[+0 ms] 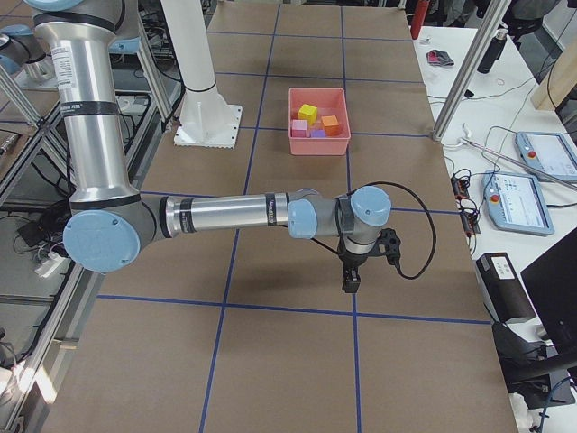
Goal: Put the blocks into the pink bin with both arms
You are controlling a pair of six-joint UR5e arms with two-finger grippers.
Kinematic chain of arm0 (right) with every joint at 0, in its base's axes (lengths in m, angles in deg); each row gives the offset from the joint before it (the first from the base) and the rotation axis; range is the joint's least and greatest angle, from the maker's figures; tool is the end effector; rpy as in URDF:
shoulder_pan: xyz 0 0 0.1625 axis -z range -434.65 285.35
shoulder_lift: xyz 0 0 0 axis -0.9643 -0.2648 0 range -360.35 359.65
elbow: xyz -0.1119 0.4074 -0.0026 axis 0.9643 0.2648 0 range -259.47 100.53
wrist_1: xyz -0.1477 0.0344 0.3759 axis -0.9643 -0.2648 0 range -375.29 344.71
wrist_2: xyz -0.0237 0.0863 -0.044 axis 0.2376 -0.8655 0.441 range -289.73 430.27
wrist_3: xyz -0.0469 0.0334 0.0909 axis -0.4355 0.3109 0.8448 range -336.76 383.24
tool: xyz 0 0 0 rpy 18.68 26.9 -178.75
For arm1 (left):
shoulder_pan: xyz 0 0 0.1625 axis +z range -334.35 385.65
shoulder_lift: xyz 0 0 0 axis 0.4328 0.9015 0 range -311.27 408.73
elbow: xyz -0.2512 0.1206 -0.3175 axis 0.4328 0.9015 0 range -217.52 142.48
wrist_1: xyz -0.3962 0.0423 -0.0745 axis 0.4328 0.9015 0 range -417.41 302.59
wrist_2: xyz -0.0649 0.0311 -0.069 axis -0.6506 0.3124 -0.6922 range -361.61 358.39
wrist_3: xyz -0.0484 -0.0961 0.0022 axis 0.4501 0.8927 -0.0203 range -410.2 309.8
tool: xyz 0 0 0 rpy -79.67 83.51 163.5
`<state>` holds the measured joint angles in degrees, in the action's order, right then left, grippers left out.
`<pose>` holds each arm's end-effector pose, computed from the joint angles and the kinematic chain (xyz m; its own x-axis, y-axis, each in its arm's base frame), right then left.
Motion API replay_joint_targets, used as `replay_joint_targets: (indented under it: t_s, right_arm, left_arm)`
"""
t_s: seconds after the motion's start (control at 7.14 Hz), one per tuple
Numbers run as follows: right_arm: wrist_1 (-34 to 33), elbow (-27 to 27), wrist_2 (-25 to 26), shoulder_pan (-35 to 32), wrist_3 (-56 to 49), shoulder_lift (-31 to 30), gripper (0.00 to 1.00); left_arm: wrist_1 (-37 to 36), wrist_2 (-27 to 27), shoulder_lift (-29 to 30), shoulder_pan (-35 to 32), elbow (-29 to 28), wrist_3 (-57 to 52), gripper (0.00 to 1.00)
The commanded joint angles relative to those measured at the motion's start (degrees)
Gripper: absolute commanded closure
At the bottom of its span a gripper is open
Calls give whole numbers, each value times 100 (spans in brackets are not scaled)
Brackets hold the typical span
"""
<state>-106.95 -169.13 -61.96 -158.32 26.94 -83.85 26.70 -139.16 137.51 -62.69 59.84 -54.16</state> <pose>0.0019 -0.5375 0.6128 0.7357 -0.0697 0.6737 0.0625 0.9974 0.0349 -0.0402 -0.4729 0.6162 0.6709 0.0918 -0.7358 -0.0756 0.9956 0.0553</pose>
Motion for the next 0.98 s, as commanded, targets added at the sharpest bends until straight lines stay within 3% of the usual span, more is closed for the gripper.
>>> replay_joint_targets:
  t_s: [0.0, 0.84]
  right_arm:
    - [-1, 9, 13, 0, -62, -35, 1]
    - [-10, 36, -277, -316, -62, -184, 1]
  left_arm:
    - [0, 0, 0, 0, 2, 0, 1]
    - [0, 0, 9, 0, 11, 0, 1]
